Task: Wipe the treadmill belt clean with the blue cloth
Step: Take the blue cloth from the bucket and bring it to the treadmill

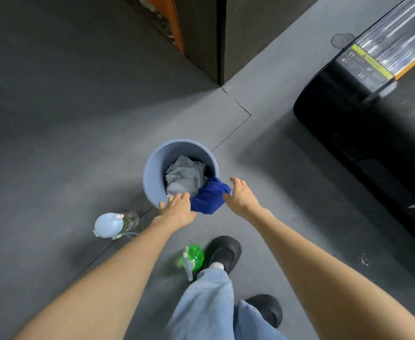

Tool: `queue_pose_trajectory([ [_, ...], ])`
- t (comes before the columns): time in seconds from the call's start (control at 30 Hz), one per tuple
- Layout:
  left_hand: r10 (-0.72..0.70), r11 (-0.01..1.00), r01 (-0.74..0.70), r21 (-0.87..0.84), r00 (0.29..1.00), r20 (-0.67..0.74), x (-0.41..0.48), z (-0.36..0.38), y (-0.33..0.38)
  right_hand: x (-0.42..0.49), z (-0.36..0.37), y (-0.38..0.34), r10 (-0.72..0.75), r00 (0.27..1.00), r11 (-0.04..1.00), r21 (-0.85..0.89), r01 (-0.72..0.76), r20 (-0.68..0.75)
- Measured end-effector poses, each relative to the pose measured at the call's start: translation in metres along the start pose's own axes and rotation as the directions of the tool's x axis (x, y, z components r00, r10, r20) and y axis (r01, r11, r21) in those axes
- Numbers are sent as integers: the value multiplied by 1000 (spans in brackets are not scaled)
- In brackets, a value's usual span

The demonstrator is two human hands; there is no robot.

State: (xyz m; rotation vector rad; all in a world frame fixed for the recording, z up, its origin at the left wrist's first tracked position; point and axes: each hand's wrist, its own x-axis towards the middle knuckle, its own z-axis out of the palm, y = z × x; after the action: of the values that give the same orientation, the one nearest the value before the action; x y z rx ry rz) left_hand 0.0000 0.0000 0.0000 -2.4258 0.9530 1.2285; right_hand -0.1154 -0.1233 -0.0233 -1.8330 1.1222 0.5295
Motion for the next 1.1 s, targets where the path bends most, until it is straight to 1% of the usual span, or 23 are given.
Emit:
queue_pose_trajectory([
  [0.07, 9, 999, -8, -45, 1000, 13, 21, 8, 0, 21, 12, -2, 26, 1000, 1000, -6, -26, -7],
  [0.17, 45, 995, -38, -94, 996, 71, 47, 13, 1, 46, 24, 0, 45, 999, 985, -164, -45, -3],
  [0.23, 64, 992, -51, -120, 992, 108, 56, 14, 1, 53, 27, 2, 51, 998, 978, -205, -45, 21],
  [0.33, 77, 985, -54, -163, 987, 138, 51, 5, 6, 45, 20, -6, 7, 998, 994, -109, -1, 61],
  [0.4, 117, 972, -81, -220, 981, 154, 39, -8, 15, 30, 8, -15, -41, 998, 998, -52, 43, 51],
  [0.47, 182, 950, -141, -278, 975, 129, 22, -28, 25, 11, -15, -25, -86, 995, 995, -43, 88, 48],
  [0.57, 251, 926, -213, -313, 964, 84, -10, -77, 43, -17, -70, -42, -128, 990, 988, -75, 132, 54],
  [0.67, 285, 908, -242, -342, 955, 80, -43, -135, 76, -54, -142, -62, -100, 995, 995, -12, 100, 16],
  [0.77, 387, 868, -354, -348, 922, 28, -78, -197, 127, -98, -226, -79, -57, 996, 994, 93, 64, -74],
  [0.87, 512, 824, -498, -269, 859, -23, -111, -262, 191, -144, -314, -81, -39, 974, 955, 279, 102, -223],
  [0.97, 573, 804, -580, -132, 814, -89, -141, -321, 257, -198, -387, -71, -89, 935, 894, 387, 228, -344],
  [1.03, 628, 774, -632, -33, 773, -91, -163, -352, 301, -235, -425, -59, -116, 903, 851, 427, 305, -414],
  [1.1, 688, 724, -690, -17, 724, -50, -187, -375, 344, -266, -461, -43, -89, 878, 789, 505, 351, -471],
])
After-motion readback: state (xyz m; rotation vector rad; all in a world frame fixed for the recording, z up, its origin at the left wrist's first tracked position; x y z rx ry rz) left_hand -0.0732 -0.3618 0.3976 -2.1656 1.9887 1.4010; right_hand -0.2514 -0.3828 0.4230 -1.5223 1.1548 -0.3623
